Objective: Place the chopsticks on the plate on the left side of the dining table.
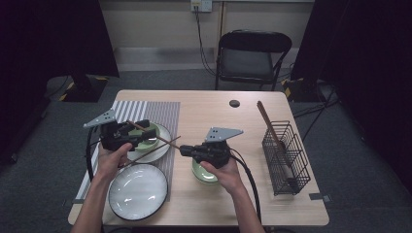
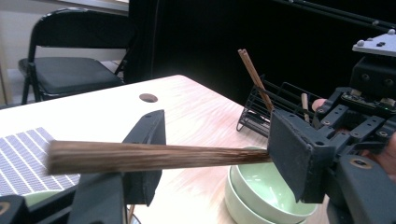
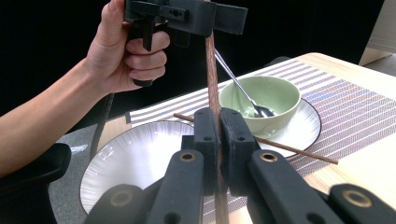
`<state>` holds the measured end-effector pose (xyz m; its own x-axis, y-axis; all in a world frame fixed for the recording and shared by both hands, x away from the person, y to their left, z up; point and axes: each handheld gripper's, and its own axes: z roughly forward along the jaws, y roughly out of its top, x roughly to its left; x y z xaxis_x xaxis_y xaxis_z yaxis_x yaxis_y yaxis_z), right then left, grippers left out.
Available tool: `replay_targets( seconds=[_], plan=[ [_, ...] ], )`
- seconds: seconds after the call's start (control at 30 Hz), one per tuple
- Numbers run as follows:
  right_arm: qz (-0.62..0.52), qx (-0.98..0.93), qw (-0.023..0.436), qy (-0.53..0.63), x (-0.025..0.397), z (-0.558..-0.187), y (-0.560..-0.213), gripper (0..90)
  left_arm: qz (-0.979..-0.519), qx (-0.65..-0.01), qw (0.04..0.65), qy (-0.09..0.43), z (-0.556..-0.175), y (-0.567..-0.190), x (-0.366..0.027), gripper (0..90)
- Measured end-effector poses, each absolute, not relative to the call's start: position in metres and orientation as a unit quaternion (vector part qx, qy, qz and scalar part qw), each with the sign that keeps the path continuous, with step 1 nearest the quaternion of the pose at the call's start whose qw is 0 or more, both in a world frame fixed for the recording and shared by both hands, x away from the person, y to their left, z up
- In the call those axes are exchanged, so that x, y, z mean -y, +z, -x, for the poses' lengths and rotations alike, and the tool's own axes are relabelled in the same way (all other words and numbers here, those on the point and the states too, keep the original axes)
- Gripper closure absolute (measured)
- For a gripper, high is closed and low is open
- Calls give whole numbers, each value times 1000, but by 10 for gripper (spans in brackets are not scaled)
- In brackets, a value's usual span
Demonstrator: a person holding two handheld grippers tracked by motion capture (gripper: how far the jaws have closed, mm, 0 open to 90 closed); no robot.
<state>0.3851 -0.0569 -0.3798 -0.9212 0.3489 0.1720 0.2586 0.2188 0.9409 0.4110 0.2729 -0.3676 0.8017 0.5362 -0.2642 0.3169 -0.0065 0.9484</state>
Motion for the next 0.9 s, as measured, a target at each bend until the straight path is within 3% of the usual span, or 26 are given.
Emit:
replay_targets(
  seconds=[0.5, 0.9],
  plan=[
    [-210, -770, 48, 600, 72, -388, -381, 865, -700, -308, 636, 104, -409, -364, -279, 349],
    [-237, -777, 53, 580, 77, -393, -386, 865, -707, -269, 639, 142, -400, -355, -272, 336]
  ],
)
